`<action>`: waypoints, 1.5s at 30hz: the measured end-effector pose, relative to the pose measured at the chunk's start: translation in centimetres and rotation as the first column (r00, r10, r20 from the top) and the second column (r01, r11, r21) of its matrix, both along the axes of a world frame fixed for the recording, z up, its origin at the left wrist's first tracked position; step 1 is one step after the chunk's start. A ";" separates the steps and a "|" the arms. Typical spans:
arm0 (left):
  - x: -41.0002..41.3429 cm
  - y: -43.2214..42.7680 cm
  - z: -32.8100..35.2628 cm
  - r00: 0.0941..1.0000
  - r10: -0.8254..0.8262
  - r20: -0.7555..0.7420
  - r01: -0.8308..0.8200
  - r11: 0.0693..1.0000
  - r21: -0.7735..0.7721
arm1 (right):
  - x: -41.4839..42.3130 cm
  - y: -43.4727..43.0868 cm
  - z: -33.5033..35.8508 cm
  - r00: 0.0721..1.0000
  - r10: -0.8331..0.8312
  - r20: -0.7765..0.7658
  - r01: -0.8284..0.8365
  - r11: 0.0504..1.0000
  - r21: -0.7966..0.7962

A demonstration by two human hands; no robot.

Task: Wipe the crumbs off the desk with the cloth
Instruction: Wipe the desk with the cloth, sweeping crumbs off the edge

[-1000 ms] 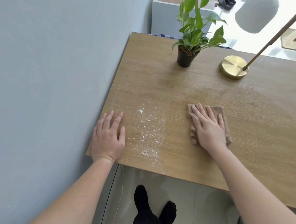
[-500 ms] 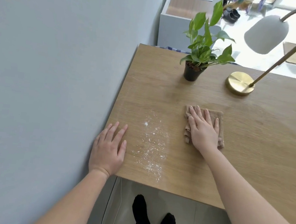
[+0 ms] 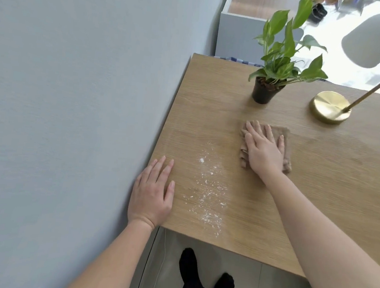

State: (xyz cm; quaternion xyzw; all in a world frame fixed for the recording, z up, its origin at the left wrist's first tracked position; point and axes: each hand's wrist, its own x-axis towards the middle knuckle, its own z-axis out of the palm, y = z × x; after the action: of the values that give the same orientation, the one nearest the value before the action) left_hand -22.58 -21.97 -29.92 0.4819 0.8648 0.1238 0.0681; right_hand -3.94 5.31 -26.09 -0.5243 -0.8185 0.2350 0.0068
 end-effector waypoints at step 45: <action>0.1 0.0 0.0 1.000 0.004 -0.007 -0.004 1.000 0.004 | 1.4 -5.1 -0.3 0.968 0.244 -0.060 -0.247 0.968 -0.037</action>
State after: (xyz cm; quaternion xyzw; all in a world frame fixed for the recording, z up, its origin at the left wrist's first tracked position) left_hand -22.45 -21.99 -29.96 0.4805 0.8658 0.1240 0.0638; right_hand -2.55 0.22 -26.44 -0.4124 -0.8712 0.2663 -0.0115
